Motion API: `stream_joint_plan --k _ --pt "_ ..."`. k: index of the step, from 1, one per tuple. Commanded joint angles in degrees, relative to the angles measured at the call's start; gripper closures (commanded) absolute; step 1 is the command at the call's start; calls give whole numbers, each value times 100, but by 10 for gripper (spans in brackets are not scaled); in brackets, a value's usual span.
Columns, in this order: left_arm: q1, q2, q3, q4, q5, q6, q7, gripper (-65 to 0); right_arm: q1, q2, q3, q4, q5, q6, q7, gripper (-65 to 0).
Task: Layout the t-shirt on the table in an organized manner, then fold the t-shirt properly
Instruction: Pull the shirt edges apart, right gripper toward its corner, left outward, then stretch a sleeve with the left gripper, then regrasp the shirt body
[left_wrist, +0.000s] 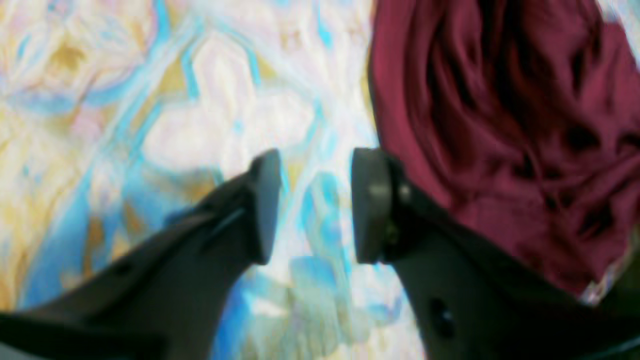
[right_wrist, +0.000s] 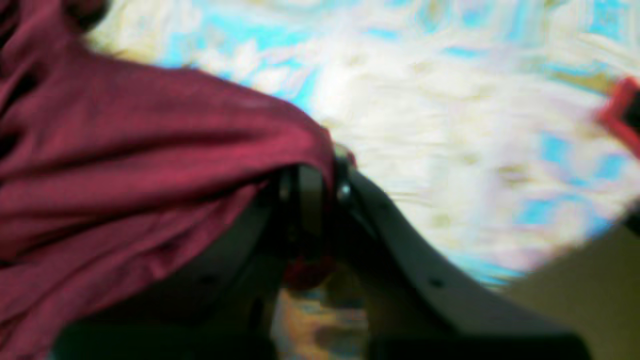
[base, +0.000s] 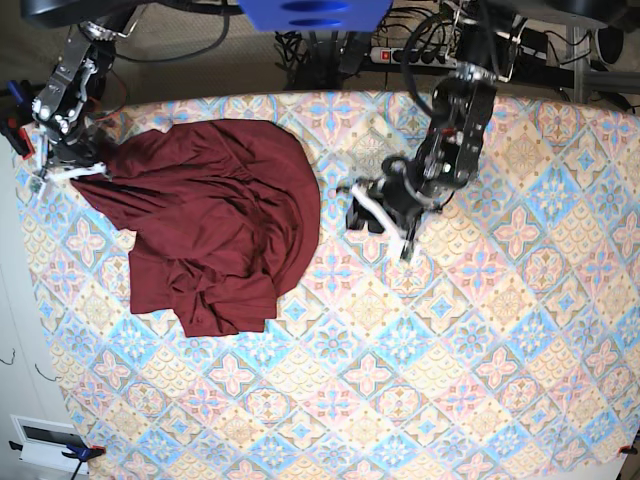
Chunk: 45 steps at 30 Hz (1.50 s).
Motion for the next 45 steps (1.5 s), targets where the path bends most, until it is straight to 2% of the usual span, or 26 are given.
stream_joint_plan --k 1,8,12,14,18,20,24,29,36,40,45 --pt "-376 155 -10 -173 -73 -26 -95 -272 19 93 40 111 36 16 103 -8" --pt "-2055 1017 8 -2353 -47 -44 -95 -291 10 93 23 119 44 16 103 -8" --pt "-2662 1404 25 -3478 -38 -62 -262 -293 10 93 14 322 44 16 94 -8" --pt "-2811 1492 333 -3830 -38 -62 -429 -293 10 93 5 392 44 16 41 -20" --pt "-2899 1509 1397 -4120 -82 -70 -578 -282 45 93 23 392 18 16 -161 -71" --pt "-2882 1474 1722 -4120 -91 -70 -570 -234 45 93 40 374 18 16 -170 -82" --pt "-2565 1166 1827 -3997 -99 -70 -622 0 133 93 49 322 9 16 -143 -86" --pt "-2064 560 1827 -3241 -99 -70 -578 0 388 93 49 251 0 16 -152 -87" --pt "-939 -741 1678 -1289 -108 -35 -570 0 414 93 58 207 0 16 -161 -87" --pt "64 -1216 728 -243 -108 -35 -570 0 414 93 49 207 0 16 -161 -87" --pt "1303 -1568 -318 873 -99 -35 -570 0 414 93 14 207 0 16 -170 -87"
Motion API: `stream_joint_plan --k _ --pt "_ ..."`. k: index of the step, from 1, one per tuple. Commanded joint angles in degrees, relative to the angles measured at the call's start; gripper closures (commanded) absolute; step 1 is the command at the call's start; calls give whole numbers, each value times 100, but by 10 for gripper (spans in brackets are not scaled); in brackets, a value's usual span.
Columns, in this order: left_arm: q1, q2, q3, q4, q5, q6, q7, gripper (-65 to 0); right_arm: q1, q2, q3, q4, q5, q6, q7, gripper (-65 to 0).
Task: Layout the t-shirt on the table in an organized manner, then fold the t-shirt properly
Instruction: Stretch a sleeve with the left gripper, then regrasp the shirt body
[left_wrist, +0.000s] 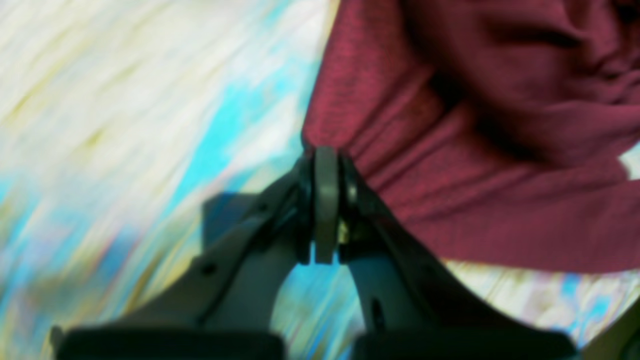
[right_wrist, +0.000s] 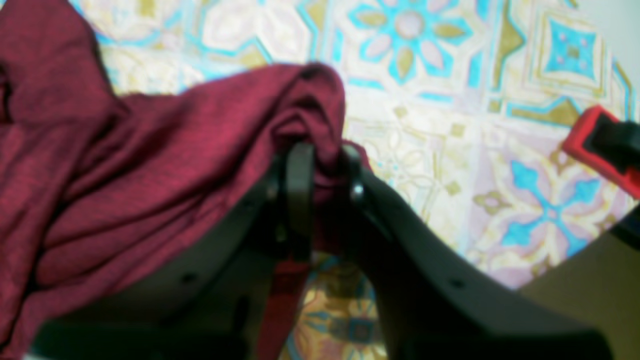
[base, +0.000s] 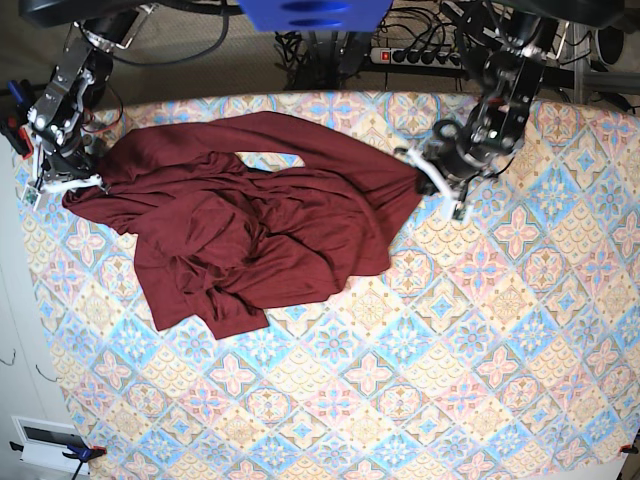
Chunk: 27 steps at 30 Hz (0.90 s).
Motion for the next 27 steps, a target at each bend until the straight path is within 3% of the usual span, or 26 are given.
stream_joint_plan --k 1,10,15,18,20,24,27 --pt "247 -86 -181 348 -69 -55 -122 0 67 117 16 107 22 16 130 -88" --pt "2163 -130 -1324 1165 -34 -64 -122 0 67 117 7 98 22 16 121 -107" --pt "2260 -271 -1649 1570 -78 -81 -122 0 75 117 7 98 22 16 112 -157" --pt "1864 -244 -1702 1895 -201 -81 -113 -6 75 117 7 98 22 16 112 -160" --pt "1521 -244 -1702 1904 -482 -81 -7 -46 75 117 7 98 22 16 112 -159" --pt "528 -183 -1702 1798 -1220 -64 696 -185 49 117 7 107 22 16 112 -159" --pt "9 -68 -1702 1280 -1449 -64 758 -284 31 117 7 124 22 16 112 -158"
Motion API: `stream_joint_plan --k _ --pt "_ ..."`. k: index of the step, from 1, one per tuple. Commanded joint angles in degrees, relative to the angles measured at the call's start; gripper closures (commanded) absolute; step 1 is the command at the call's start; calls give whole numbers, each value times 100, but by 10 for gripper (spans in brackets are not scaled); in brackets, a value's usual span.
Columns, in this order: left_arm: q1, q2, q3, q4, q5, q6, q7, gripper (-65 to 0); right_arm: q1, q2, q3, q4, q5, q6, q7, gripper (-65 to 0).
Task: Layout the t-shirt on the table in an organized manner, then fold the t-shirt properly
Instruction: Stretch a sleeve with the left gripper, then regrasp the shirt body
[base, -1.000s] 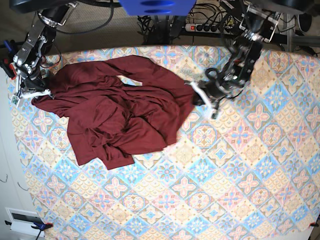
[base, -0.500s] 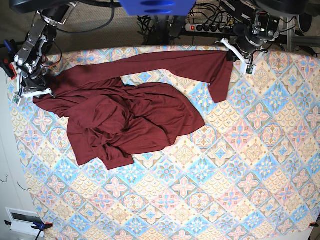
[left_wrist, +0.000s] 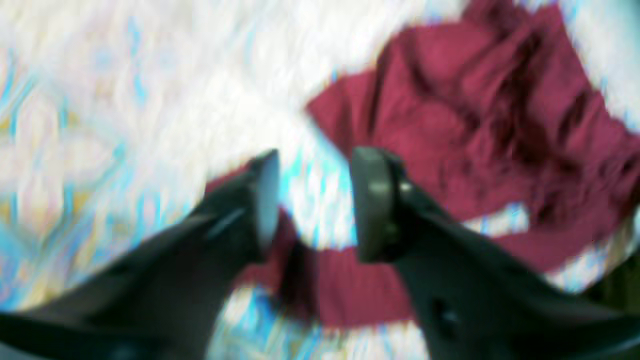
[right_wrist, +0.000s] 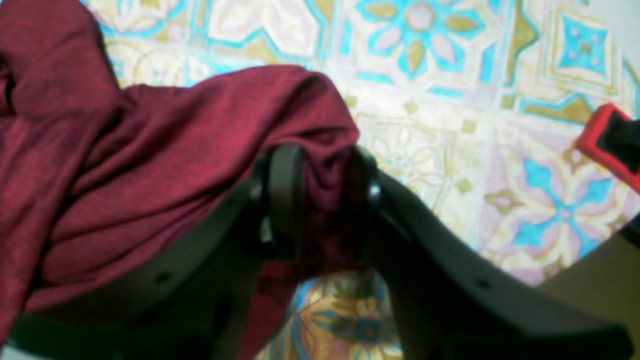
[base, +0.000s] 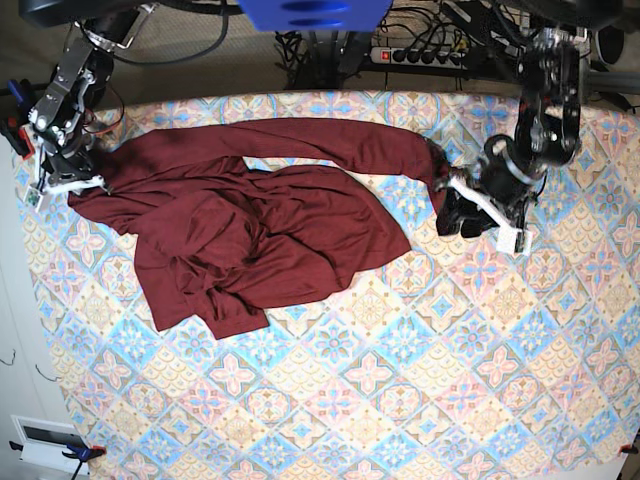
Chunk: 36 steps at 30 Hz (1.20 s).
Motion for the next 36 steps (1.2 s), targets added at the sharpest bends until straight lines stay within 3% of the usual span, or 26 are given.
stream_joint_plan --k 1,5,13,20,22,24,25,36 --pt "-120 -68 -25 -131 -48 -7 -16 -305 47 122 33 113 0 14 112 -158" --pt "-859 -7 414 -948 -118 -7 -34 -327 47 122 33 113 0 14 112 -159" --pt "-2309 705 1478 -2821 -74 -16 -34 -327 47 122 33 140 0 14 112 -158" --pt "-2731 872 2278 -3718 -83 -24 -51 -303 38 113 33 157 0 14 103 -158" --pt "-2731 846 2304 -3718 -83 -24 -60 -195 38 113 33 157 9 14 103 -158" --pt "-2714 732 2287 -3726 -30 -24 -157 -21 38 113 33 157 9 14 103 -158" --pt "-2696 635 2287 -3726 22 -7 -289 0 38 113 33 157 9 14 103 -158" --pt "-1808 -218 634 -3735 198 -24 -860 0 82 113 16 105 18 14 103 -161"
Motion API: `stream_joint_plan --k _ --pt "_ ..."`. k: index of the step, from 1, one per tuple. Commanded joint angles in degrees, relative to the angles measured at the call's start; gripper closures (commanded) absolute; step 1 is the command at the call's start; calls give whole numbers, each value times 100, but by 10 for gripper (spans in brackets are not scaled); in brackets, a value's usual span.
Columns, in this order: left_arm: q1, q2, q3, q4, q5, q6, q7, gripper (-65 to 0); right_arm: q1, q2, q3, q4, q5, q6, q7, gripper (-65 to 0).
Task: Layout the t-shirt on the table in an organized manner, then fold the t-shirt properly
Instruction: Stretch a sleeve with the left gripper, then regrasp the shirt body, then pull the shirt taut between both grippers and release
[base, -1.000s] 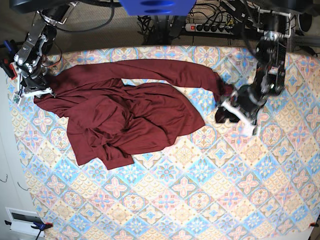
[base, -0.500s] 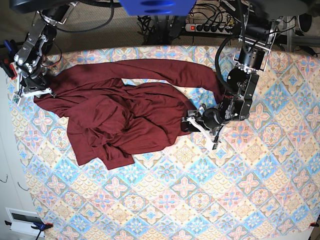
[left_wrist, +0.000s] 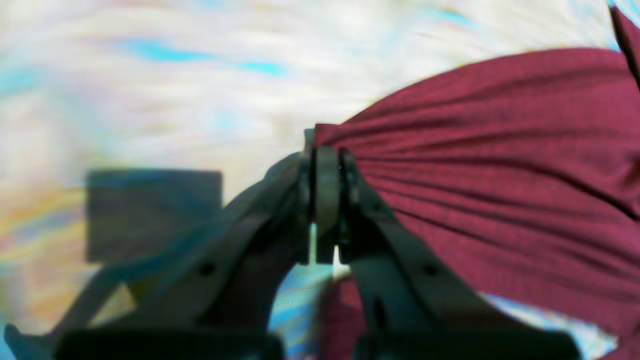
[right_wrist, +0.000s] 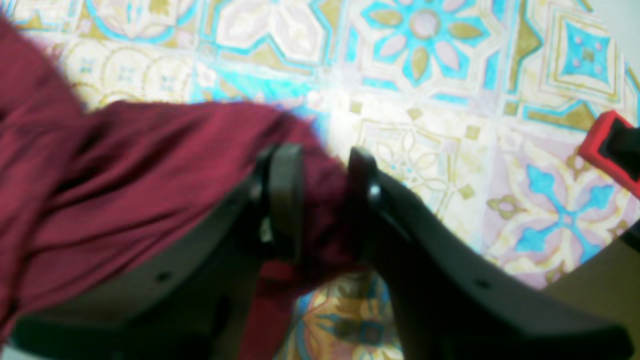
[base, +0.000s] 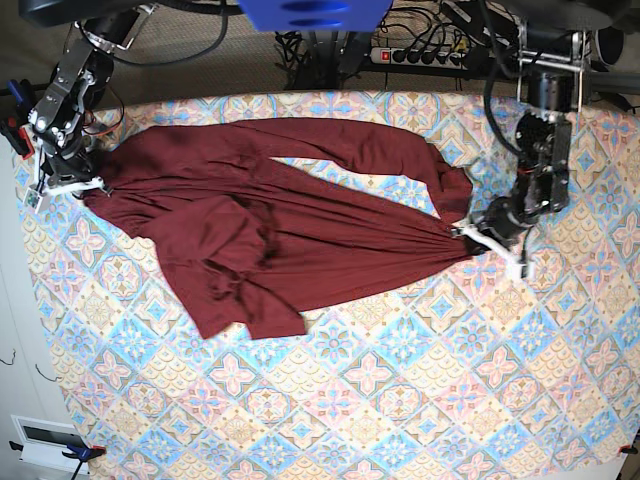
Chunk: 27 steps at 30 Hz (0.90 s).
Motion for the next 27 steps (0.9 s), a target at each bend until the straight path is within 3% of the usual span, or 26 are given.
stream_joint_plan --k 1,13,18,22,24,27 --pt "11 -139 -165 48 76 67 21 0 47 109 14 78 20 14 106 -161" --pt "1382 -280 -2652 224 76 67 56 0 56 117 -1393 78 11 14 106 -161" --pt "2349 -263 -2714 1455 76 67 56 0 56 126 -1622 149 3 14 106 -166" --pt "2850 -245 -2714 2589 76 67 91 0 267 126 -2096 492 3 14 106 -226" --pt "2859 -245 -2723 3002 49 76 364 0 346 135 -2334 623 3 14 106 -249" --pt "2718 -245 -2740 3371 41 85 803 -81 451 135 -2606 738 3 14 106 -255"
